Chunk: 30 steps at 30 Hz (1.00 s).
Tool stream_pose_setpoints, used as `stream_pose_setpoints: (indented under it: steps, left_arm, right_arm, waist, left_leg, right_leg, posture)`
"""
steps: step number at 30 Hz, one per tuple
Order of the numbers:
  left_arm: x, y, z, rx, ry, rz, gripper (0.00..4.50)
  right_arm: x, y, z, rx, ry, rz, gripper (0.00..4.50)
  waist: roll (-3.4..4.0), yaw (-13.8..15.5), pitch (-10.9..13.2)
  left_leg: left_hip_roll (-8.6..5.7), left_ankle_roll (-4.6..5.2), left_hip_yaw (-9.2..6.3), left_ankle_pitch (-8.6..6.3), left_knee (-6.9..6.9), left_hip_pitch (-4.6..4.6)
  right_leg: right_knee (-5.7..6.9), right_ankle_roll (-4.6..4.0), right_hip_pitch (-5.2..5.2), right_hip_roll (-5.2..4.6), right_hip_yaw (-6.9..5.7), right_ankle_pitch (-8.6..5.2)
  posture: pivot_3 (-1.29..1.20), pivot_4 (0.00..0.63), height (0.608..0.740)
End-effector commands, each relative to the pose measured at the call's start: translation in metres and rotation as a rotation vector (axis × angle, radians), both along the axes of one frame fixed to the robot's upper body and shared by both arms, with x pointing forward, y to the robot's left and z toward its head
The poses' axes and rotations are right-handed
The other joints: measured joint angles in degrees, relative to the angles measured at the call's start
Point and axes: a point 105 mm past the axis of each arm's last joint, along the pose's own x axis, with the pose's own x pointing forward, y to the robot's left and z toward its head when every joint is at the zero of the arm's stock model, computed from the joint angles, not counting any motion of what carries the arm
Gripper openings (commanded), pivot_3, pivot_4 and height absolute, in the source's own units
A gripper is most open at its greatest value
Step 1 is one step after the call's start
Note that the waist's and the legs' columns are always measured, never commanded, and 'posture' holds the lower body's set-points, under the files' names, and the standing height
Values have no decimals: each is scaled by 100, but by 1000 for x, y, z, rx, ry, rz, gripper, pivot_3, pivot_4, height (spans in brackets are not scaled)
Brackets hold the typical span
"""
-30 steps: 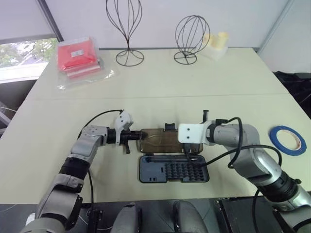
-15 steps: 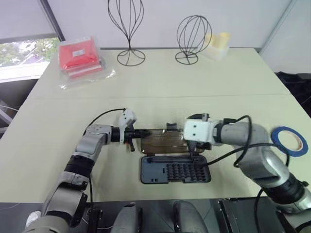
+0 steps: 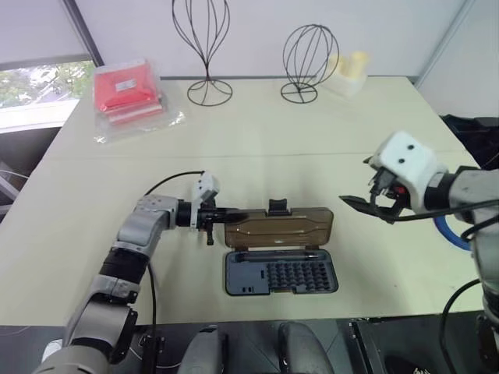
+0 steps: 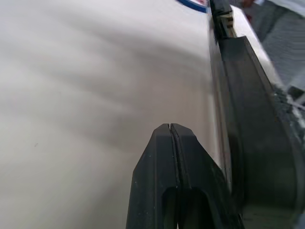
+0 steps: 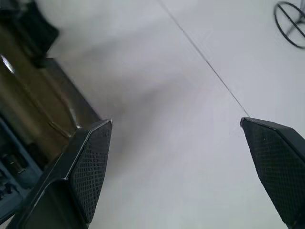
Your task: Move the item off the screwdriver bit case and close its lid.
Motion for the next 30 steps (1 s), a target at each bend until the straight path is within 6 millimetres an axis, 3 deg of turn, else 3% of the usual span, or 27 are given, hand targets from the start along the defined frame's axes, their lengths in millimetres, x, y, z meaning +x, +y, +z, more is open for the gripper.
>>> stream_pose_setpoints:
  steps: [1,6,11,19,23,30]
  left_arm:
    - [-20,-2,12,-5,0,-125,0]
    - [-51,10,9,67,41,-277,0]
    - [-67,15,5,114,57,-373,0]
    - [-90,13,-23,211,40,-487,0]
    - [-93,9,-38,232,36,-505,0]
    - [-95,-1,-35,199,43,-537,0]
  right_arm:
    - [-3,-11,11,1,-45,-49,4456]
    - [-5,-16,8,-1,-31,-64,4456]
    - [-6,-16,5,3,-23,-64,4456]
    - [-7,-13,0,12,-4,-56,4456]
    - [-14,-10,-8,22,40,-27,4456]
    - [-34,4,-33,43,145,66,4456]
  waist:
    - [0,-2,0]
    - [4,-11,2]
    - [4,6,3]
    - [4,-1,3]
    - [6,12,2]
    - [6,18,2]
  left_leg:
    - [0,0,0,0,0,0]
    - [2,2,3,-1,-4,1]
    - [1,2,4,-1,-2,0]
    - [2,3,5,-2,-2,-1]
    - [2,4,5,-2,-2,1]
    - [1,8,3,-4,-1,10]
  right_leg:
    - [-1,0,0,0,0,0]
    - [0,0,-3,-1,2,0]
    - [-1,0,-2,-2,3,0]
    - [-2,0,-2,-2,4,0]
    - [-3,-1,1,-2,4,0]
    - [-8,0,17,-3,3,0]
  posture:
    - [0,150,740]
    - [0,150,740]
    - [0,150,740]
    - [0,150,740]
    - [0,150,740]
    - [0,150,740]
